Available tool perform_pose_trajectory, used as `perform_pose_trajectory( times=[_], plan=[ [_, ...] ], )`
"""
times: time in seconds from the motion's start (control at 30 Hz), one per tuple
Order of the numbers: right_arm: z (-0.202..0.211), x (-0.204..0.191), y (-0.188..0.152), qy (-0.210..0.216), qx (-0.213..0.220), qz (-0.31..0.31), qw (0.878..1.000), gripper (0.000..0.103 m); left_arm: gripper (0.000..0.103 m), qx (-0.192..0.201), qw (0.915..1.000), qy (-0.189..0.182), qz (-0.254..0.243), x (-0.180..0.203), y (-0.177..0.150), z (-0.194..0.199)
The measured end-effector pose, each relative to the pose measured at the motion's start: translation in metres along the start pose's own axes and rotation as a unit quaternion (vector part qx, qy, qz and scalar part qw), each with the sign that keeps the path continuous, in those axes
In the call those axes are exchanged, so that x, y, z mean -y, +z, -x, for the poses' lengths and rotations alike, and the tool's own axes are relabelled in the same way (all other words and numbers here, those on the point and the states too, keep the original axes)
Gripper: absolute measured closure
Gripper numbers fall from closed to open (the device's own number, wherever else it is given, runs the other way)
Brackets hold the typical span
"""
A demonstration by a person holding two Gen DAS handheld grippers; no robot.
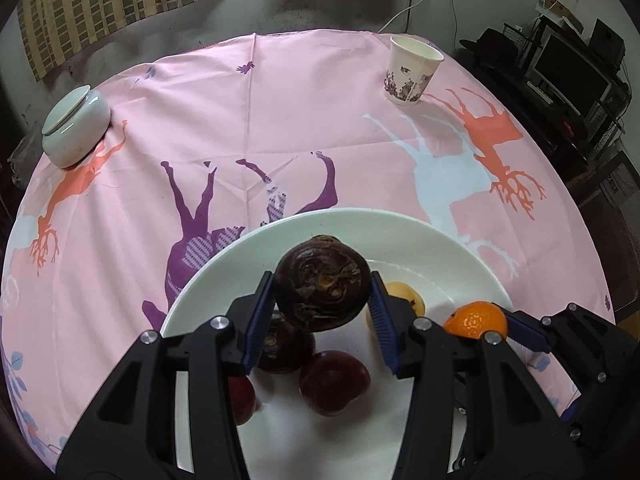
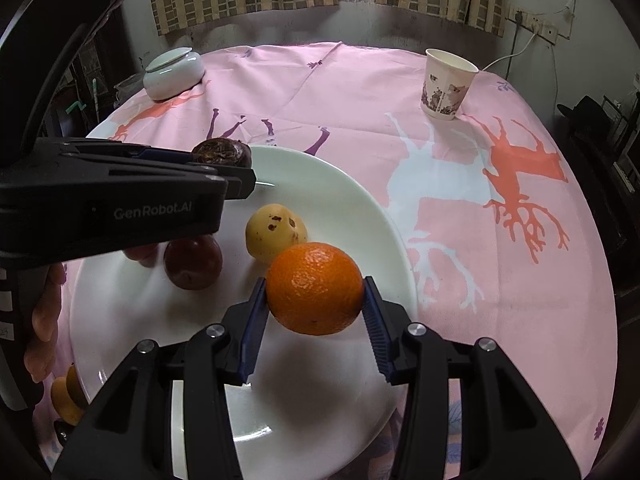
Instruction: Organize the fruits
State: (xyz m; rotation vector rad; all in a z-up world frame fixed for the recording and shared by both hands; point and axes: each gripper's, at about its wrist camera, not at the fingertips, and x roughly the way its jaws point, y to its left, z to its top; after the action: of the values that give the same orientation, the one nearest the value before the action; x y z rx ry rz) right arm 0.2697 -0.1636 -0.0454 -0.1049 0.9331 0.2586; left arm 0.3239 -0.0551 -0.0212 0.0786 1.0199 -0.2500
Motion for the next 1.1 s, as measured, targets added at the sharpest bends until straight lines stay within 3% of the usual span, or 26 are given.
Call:
perform_pose_trajectory(
  times=[0.07,0.13,0.27,0.43,0.47,0.53,0.57,0.73,0.87,0.93,1.1],
  plan=[
    [0.004,0.000,0.000,-0.018,0.016,0.010,1.000,0.049,0.040,0.009,1.0000,0.000,0.002,-0.001,0.001,0.006],
    [0.012,0.000,0.000,-0.024,0.036,0.014,0.999,0.035,0.027,0.027,0.9996,-0.006,0.006,-0.004,0.002,0.019],
    [0.029,0.000,0.000,-0.032,0.053,0.015,0.998,0.035,0.024,0.056,0.9984,0.000,0.004,-0.010,-0.005,0.059],
    [0.064,0.001,-0.016,-0.005,0.046,-0.007,0.999,0.032,0.007,0.099,0.9947,0.023,-0.010,-0.017,-0.050,0.120],
    [0.073,-0.001,-0.022,0.002,0.046,-0.010,0.999,0.028,0.007,0.106,0.9939,0.027,-0.014,-0.019,-0.064,0.130],
    [0.090,-0.008,-0.038,0.002,0.052,-0.010,0.999,0.006,0.006,0.113,0.9930,0.030,-0.018,-0.024,-0.095,0.144],
    [0.098,-0.012,-0.047,-0.005,0.059,-0.007,0.998,0.004,0.005,0.115,0.9927,0.033,-0.017,-0.027,-0.110,0.149],
    [0.124,-0.033,-0.090,-0.038,0.055,0.014,0.998,0.004,0.005,0.114,0.9916,0.060,0.011,-0.045,-0.182,0.161],
    [0.140,-0.043,-0.128,-0.032,0.046,0.008,0.998,0.004,0.005,0.109,0.9914,0.064,0.036,-0.060,-0.229,0.167],
    [0.146,-0.049,-0.147,-0.024,0.040,0.009,0.999,0.004,0.005,0.098,0.9926,0.058,0.042,-0.065,-0.247,0.167],
    [0.144,-0.053,-0.174,-0.053,0.013,0.005,0.998,0.004,0.005,0.077,0.9951,0.050,0.037,-0.063,-0.273,0.164]
  ],
)
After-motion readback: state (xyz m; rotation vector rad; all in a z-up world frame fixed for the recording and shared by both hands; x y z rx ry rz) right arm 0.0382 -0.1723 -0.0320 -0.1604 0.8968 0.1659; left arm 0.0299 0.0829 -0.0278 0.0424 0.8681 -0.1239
